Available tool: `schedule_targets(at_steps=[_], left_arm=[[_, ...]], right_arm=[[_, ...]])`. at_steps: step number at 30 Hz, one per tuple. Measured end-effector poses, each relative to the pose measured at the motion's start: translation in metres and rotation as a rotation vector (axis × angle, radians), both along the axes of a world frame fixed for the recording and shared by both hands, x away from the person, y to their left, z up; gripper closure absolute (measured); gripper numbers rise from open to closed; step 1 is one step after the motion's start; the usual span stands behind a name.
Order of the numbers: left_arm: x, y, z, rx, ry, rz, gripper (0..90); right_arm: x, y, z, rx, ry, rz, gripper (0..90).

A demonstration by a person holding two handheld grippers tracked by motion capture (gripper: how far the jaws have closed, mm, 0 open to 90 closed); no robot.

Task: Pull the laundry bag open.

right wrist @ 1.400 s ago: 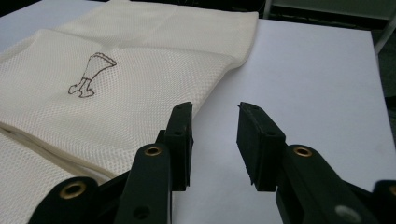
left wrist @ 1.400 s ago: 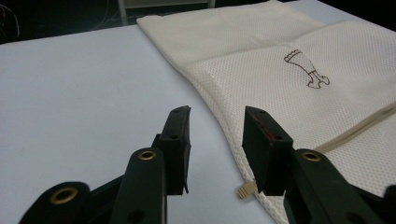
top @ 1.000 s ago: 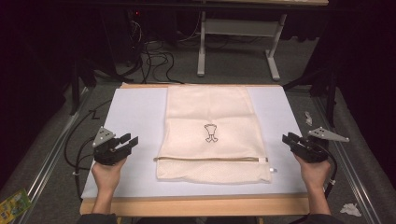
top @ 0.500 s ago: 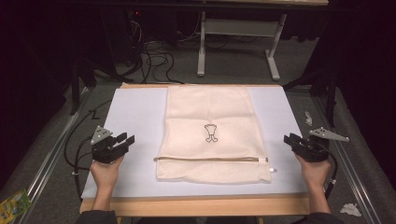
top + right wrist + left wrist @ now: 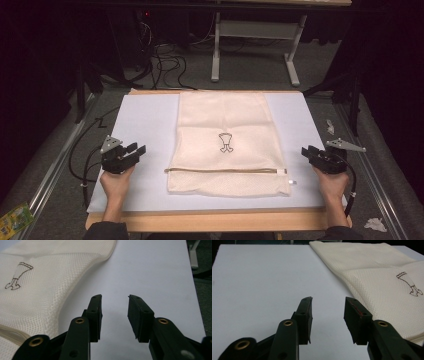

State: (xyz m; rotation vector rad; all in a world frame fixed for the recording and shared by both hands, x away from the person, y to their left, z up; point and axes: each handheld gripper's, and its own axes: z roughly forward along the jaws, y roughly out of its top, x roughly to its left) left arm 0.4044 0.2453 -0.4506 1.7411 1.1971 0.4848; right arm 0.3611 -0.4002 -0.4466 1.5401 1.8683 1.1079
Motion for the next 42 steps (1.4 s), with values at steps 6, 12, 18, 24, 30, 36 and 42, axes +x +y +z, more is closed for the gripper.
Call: schedule_targets(at_steps=[6, 12, 18, 24, 30, 36, 42], left_arm=[[0.003, 0.002, -0.005, 0.000, 0.009, 0.019, 57.9], [0.008, 0.003, -0.009, 0.012, 0.021, 0.045, 57.2], [0.010, 0.004, -0.011, 0.024, 0.023, 0.057, 56.5], [0.013, 0.005, -0.015, 0.028, 0.029, 0.073, 56.4], [0.012, 0.004, -0.019, 0.033, 0.022, 0.080, 55.9], [0.013, 0.005, -0.021, 0.041, 0.025, 0.095, 55.7], [0.016, 0.008, -0.027, 0.067, 0.032, 0.134, 55.7]], right_arm=[[0.002, -0.001, -0.003, -0.011, -0.006, 0.004, 65.0], [0.006, -0.002, -0.007, -0.020, 0.010, -0.010, 64.8], [0.008, -0.003, -0.009, -0.034, 0.017, -0.014, 64.2], [0.009, -0.005, -0.012, -0.049, 0.026, -0.032, 62.8], [0.009, -0.005, -0.013, -0.076, 0.035, -0.031, 62.3], [0.008, -0.007, -0.014, -0.076, 0.034, -0.050, 61.6], [0.012, -0.002, -0.018, -0.105, 0.045, -0.041, 61.2]])
